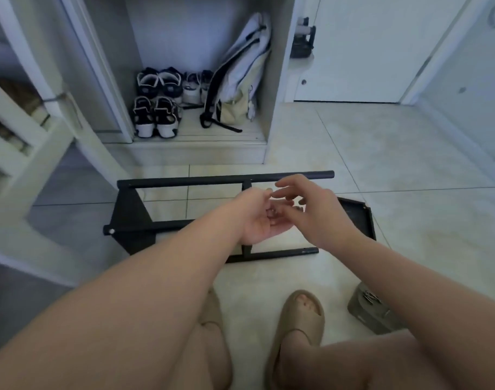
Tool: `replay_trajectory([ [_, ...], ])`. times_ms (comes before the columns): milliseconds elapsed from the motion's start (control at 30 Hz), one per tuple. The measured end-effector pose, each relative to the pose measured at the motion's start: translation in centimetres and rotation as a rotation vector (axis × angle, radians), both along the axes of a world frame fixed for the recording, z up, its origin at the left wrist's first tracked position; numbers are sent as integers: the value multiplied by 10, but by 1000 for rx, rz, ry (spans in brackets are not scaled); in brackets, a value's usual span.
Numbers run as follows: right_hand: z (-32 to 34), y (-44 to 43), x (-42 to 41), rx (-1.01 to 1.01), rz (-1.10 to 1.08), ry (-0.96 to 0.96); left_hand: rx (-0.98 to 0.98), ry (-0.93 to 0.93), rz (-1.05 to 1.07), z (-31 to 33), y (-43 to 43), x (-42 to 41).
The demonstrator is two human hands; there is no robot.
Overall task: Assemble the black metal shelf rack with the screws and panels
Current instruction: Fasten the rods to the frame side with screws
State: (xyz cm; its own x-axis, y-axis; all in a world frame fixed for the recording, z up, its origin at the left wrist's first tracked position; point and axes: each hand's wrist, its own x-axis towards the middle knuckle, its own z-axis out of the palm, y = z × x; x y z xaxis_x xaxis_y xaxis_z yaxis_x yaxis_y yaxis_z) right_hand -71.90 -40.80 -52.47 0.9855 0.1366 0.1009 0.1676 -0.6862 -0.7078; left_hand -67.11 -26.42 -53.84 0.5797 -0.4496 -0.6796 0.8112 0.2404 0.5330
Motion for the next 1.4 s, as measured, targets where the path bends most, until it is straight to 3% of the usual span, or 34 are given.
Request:
replay_trajectory([
  [133,-19,19,29,-59,41,-8,145,59,160,-20,31,26],
  [233,-39,21,51,-108,26,96,433,-25,97,-41,49,44],
  [367,-68,19,77,-237,38,325,886,-387,-164,-70,65,71],
  [433,-82,17,86,-396,92,413,1022,-578,-286,-82,65,80],
  [500,-95,16,90,-542,122,477,1085,-644,-366,-92,62,87],
  [600,-112,8,96,-602,162,492,1079,-672,-482,-108,55,98],
  [933,-141,-1,100,-417,127,394,945,-686,-612,-134,33,114],
  [1200,-138,-6,75,-587,213,400,906,-682,-752,-125,25,90],
  [1400,-131,-22,31,-669,244,464,829,-558,-878,-129,7,59],
])
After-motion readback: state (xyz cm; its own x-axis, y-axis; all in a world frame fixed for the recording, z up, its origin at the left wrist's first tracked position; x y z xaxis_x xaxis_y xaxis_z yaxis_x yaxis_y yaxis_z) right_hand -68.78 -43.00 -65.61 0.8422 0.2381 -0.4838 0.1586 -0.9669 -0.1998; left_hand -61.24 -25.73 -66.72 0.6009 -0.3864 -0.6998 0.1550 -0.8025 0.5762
